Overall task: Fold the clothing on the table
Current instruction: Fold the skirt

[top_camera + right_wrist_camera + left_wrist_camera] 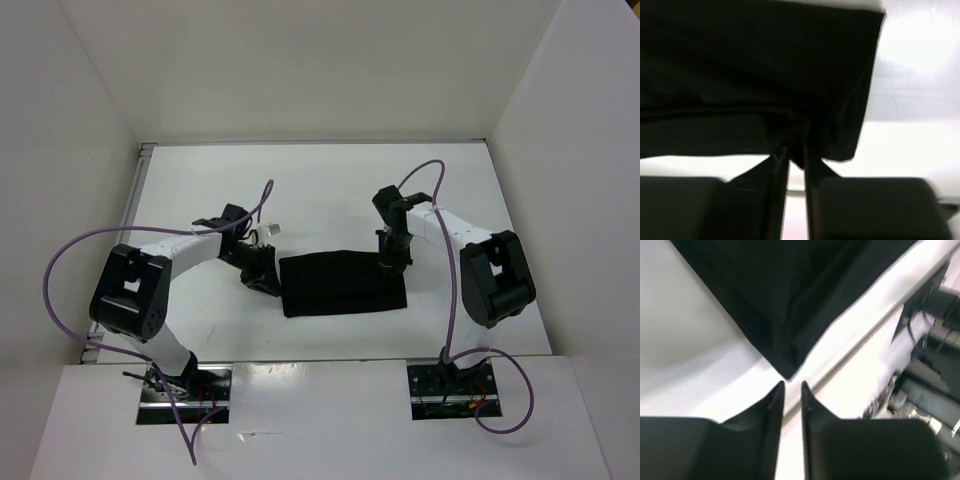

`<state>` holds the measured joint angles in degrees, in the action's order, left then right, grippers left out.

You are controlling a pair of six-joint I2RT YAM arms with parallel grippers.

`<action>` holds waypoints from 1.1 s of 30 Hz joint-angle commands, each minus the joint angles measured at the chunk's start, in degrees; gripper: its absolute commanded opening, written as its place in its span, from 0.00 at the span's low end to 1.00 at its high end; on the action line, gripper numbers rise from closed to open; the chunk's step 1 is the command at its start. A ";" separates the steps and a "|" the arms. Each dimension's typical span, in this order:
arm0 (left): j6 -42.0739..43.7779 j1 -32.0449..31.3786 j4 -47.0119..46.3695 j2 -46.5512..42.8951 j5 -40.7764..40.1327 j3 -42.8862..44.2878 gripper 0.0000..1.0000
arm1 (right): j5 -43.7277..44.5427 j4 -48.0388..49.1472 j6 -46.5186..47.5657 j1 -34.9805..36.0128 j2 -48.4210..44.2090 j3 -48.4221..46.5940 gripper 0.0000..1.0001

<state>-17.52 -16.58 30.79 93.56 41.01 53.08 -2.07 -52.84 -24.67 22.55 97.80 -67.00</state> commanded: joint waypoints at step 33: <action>-6.74 -3.28 -8.11 28.25 -4.01 24.01 0.14 | -19.45 14.69 -3.90 5.75 11.88 -17.28 0.03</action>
<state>-24.84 -19.79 23.79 119.66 38.48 76.53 -12.84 -42.70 -30.28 26.79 107.39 -81.76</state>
